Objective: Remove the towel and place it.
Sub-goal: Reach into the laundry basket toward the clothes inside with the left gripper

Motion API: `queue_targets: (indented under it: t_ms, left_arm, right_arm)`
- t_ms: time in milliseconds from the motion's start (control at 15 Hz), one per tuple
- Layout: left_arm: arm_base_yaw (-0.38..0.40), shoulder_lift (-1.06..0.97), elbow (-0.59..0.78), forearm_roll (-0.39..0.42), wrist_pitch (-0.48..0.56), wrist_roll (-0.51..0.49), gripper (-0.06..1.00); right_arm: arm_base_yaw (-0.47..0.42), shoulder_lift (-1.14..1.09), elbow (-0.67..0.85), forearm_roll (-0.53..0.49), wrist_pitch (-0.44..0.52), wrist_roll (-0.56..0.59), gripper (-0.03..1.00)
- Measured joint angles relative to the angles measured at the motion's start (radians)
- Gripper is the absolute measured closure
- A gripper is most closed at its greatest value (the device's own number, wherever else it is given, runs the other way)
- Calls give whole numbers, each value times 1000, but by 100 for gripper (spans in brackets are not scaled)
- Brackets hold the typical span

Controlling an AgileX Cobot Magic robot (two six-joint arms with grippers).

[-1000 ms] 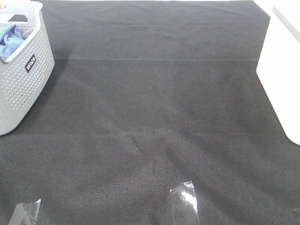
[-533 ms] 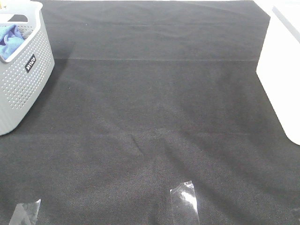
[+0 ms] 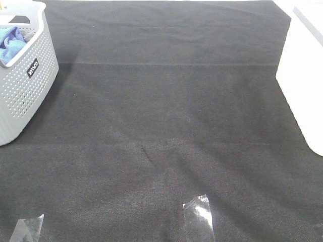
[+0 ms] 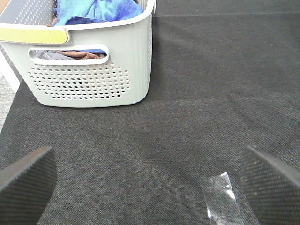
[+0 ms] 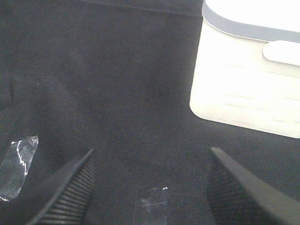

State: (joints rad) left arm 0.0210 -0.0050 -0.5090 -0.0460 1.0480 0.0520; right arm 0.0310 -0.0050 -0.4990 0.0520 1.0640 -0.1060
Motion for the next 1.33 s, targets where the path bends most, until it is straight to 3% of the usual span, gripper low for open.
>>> queue_targets:
  t_ms: [933,1133,1333]
  left_arm:
    - [0,7,-10,-1,2,6,-5]
    - [0,169,-104,-2,25,111,-5]
    - [0,439,-246,-7,36,303,-5]
  right_arm:
    - [0,0,0,0,0,0,33]
    - [0,0,0,0,0,0,33]
    - [0,0,0,0,0,0,33]
